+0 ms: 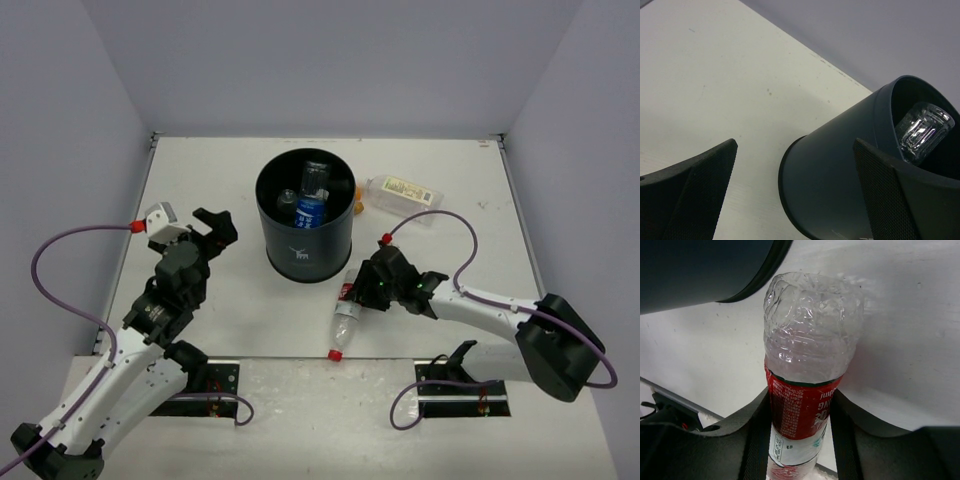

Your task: Put the plastic bottles in the bin

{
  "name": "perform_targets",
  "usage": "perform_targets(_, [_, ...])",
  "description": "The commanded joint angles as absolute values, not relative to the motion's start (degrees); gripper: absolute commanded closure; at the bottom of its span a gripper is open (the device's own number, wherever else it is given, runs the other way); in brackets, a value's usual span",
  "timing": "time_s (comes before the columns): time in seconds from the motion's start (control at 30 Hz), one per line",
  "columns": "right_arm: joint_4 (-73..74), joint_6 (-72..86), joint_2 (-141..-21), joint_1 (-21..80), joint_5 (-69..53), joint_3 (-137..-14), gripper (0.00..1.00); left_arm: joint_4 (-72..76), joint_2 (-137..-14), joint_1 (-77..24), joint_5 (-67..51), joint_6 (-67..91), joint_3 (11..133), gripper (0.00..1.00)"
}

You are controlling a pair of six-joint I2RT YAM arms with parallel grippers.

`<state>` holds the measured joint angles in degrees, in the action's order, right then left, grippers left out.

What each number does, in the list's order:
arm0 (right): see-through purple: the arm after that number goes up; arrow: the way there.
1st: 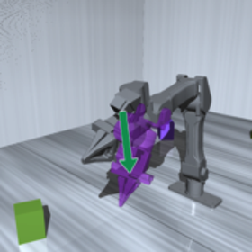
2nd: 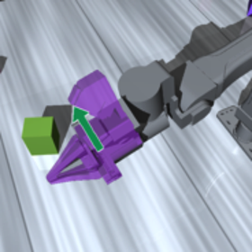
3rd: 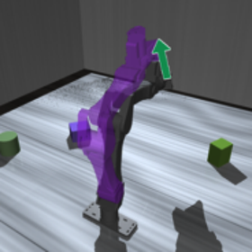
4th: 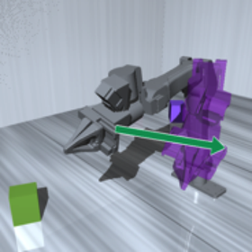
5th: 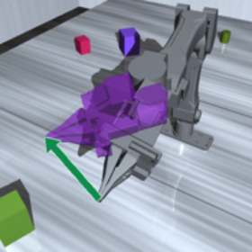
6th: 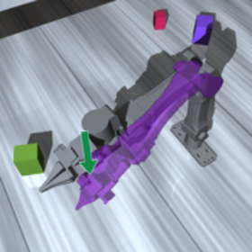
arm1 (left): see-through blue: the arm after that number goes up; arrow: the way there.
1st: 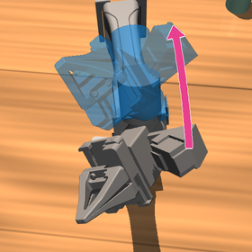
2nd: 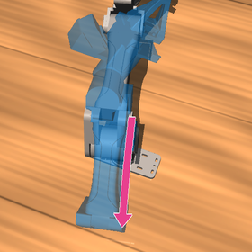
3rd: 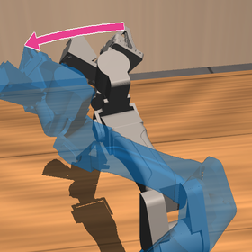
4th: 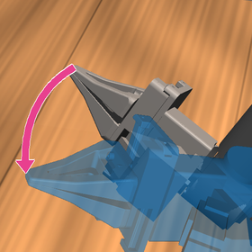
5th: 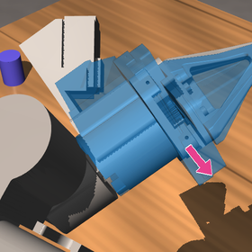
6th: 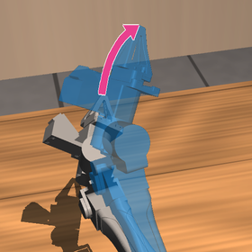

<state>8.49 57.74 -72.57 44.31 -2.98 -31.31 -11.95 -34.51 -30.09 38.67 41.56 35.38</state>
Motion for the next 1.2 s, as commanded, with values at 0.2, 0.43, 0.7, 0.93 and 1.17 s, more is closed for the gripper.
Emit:
perform_targets(0.2, [22.0,56.2,-54.7,44.6,19.3,-36.8,0.76,-15.1,-34.3,-30.1,43.6,43.7,37.2,0.0])
perform_targets(0.43, [18.2,32.5,-42.2,44.6,35.0,-54.1,0.73,-15.8,-33.6,-30.2,44.2,43.3,37.3,0.0])
perform_targets(0.7, [0.4,15.6,-56.9,44.6,29.8,-76.4,0.69,-17.9,-33.3,-30.1,45.7,43.0,38.4,0.0])
perform_targets(0.93, [2.4,15.3,-79.3,44.6,19.8,-93.0,0.62,-18.8,-32.6,-30.2,45.9,43.0,38.6,0.0])
perform_targets(1.17, [3.4,17.2,-85.8,44.6,11.4,-93.1,0.27,-19.0,-32.2,-30.2,46.3,43.2,38.3,0.0])
